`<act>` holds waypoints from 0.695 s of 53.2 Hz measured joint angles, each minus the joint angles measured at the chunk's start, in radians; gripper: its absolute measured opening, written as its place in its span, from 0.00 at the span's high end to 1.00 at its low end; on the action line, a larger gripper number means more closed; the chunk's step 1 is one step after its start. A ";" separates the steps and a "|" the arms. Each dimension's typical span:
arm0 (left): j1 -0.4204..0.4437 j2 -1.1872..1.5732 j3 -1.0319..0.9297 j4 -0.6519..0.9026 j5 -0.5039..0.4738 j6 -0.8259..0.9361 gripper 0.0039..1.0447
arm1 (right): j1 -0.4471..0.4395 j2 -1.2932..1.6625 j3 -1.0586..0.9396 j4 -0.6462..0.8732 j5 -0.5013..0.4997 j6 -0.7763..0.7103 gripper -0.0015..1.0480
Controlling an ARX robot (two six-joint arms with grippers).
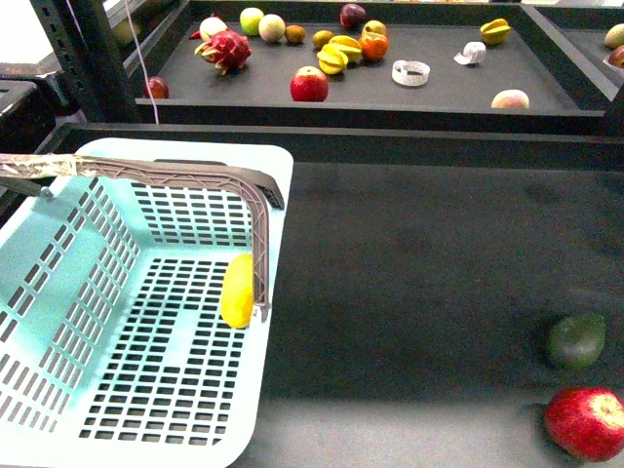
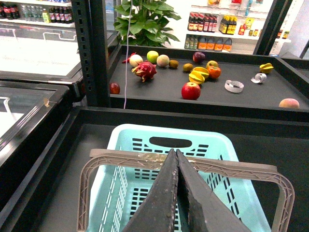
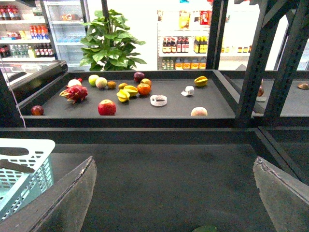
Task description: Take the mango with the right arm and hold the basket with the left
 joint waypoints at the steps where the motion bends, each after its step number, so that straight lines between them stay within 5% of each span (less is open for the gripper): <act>1: 0.005 -0.025 -0.006 -0.019 0.005 0.000 0.98 | 0.000 0.000 0.000 0.000 0.000 0.000 0.08; 7: 0.089 -0.160 -0.031 -0.127 0.085 0.004 0.98 | 0.000 0.000 0.000 0.000 0.000 0.000 0.08; 37: 0.092 -0.549 -0.039 -0.476 0.090 0.007 0.98 | 0.000 0.000 0.000 0.000 0.000 0.000 0.08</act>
